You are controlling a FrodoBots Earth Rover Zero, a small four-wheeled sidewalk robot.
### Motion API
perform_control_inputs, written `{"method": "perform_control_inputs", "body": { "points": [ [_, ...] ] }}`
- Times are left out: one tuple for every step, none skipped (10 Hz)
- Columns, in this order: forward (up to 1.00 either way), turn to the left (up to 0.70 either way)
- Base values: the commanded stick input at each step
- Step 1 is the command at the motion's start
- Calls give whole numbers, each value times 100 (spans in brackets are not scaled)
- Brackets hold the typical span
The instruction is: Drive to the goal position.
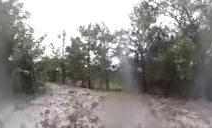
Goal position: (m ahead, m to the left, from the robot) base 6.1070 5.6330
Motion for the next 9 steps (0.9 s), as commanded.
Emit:
{"method": "perform_control_inputs", "body": {
  "points": [
    [60,0],
    [60,0],
    [60,0],
    [60,0],
    [60,0],
    [60,0],
    [60,0],
    [60,0],
    [60,0]
  ]
}}
